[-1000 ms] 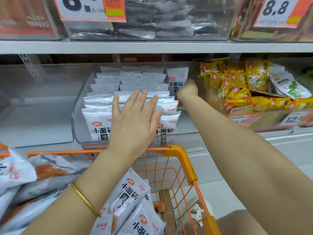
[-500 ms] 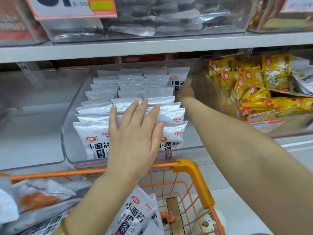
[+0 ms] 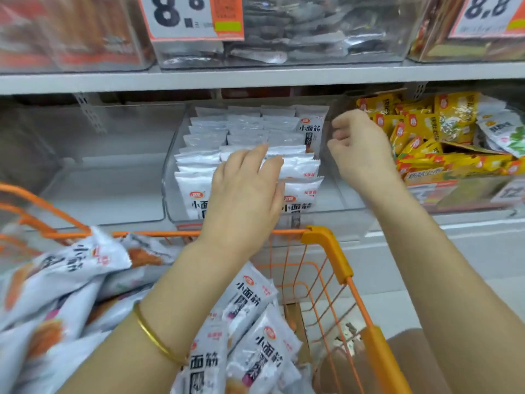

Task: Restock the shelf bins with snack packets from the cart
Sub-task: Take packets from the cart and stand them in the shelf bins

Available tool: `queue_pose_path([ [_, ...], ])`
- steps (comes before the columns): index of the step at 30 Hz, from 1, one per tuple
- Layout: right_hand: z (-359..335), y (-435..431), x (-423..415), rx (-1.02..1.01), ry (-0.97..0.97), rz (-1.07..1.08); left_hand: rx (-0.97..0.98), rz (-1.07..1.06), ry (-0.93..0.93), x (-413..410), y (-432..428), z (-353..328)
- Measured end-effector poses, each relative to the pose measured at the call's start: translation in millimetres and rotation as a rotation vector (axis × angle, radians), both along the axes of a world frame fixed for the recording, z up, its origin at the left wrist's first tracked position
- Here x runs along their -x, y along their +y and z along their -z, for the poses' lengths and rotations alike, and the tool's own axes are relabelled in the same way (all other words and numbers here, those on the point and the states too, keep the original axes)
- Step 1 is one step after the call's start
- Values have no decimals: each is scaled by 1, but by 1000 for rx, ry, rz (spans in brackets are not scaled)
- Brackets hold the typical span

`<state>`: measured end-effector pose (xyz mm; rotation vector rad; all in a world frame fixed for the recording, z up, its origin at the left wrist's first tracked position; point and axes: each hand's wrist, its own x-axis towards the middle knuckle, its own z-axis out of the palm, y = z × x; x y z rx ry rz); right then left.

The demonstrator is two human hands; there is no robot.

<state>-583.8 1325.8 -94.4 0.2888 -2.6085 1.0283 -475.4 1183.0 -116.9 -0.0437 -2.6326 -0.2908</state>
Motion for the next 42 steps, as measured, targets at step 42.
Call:
queue_pose_path([
  [42,-5,44,-1,213,-236,6,-449,-7,-104,46,21,-24],
])
